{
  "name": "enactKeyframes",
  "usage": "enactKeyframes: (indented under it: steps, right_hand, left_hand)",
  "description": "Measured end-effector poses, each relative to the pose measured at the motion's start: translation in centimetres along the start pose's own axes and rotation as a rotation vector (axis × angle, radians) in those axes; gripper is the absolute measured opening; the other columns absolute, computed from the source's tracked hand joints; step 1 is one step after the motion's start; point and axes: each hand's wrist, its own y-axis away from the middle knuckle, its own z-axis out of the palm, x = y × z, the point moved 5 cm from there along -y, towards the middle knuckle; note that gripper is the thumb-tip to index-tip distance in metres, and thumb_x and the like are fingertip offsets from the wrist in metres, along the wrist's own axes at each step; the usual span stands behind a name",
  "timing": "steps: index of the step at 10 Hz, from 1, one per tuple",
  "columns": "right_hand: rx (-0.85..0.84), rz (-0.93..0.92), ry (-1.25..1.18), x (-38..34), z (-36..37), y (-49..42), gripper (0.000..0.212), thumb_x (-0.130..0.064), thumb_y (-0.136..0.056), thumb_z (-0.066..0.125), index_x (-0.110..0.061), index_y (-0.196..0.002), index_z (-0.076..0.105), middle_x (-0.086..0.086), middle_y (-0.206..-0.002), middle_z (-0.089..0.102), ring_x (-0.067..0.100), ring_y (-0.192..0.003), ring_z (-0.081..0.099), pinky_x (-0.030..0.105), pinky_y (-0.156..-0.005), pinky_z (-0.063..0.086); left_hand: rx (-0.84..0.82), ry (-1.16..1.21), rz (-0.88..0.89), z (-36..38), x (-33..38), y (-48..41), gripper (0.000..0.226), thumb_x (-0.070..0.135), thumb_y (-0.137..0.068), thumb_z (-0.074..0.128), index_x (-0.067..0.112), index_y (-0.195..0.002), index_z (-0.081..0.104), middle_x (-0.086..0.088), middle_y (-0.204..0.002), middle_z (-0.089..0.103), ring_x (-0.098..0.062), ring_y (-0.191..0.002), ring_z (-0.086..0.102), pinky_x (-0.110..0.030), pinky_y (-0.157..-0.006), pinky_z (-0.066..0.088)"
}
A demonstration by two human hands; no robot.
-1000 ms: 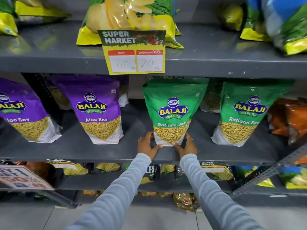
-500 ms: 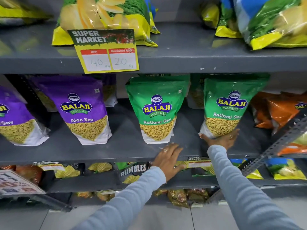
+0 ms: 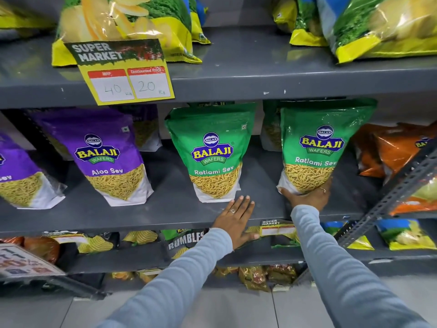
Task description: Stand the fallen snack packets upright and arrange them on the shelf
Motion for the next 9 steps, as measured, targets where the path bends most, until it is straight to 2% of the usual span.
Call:
enactKeyframes:
  steps: [2,6,8,9]
  right_hand:
    - [-0.026,-0.002,-0.005,0.4,-0.6,0.1,0.131,-0.034,-0.034,0.093,-0.020,-0.141,0.019,0.016,-0.141,0.040,0.035,-0.133,0.036,0.044,-0.111,0.032]
    - [-0.063,0.024,0.020,0.1,-0.9,0.8,0.133,-0.041,-0.036,0.091,-0.023,-0.143,0.013,0.013,-0.146,0.035,0.034,-0.137,0.032,0.045,-0.112,0.028]
    - [-0.086,0.068,-0.047,0.4,-1.8,2.1,0.140,-0.032,-0.041,0.092,-0.019,-0.147,0.001,0.017,-0.153,0.020,0.033,-0.142,0.019,0.045,-0.116,0.021]
    - [-0.008,-0.037,-0.209,0.1,-3.2,4.9,0.115,-0.029,-0.048,0.090,-0.017,-0.142,0.025,0.013,-0.147,0.034,0.029,-0.136,0.035,0.045,-0.115,0.029]
  left_hand:
    - [-0.017,-0.025,0.001,0.1,0.0,-0.1,0.086,0.062,-0.091,0.031,0.013,-0.150,-0.006,-0.009,-0.162,-0.005,-0.026,-0.150,-0.007,-0.037,-0.120,-0.008]
    - [-0.110,-0.056,-0.023,0.2,-0.1,-0.2,0.090,0.062,-0.090,0.034,0.012,-0.149,-0.011,-0.008,-0.162,-0.010,-0.026,-0.149,-0.011,-0.041,-0.122,-0.004]
    - [-0.144,0.040,0.018,-0.7,-0.5,0.6,0.086,0.058,-0.092,0.035,0.010,-0.149,-0.007,-0.009,-0.162,-0.009,-0.024,-0.149,-0.011,-0.035,-0.120,-0.007]
    - [-0.125,0.042,0.070,-1.5,-1.3,2.8,0.084,0.055,-0.093,0.037,0.009,-0.150,-0.005,-0.010,-0.162,-0.006,-0.023,-0.149,-0.010,-0.033,-0.118,-0.009]
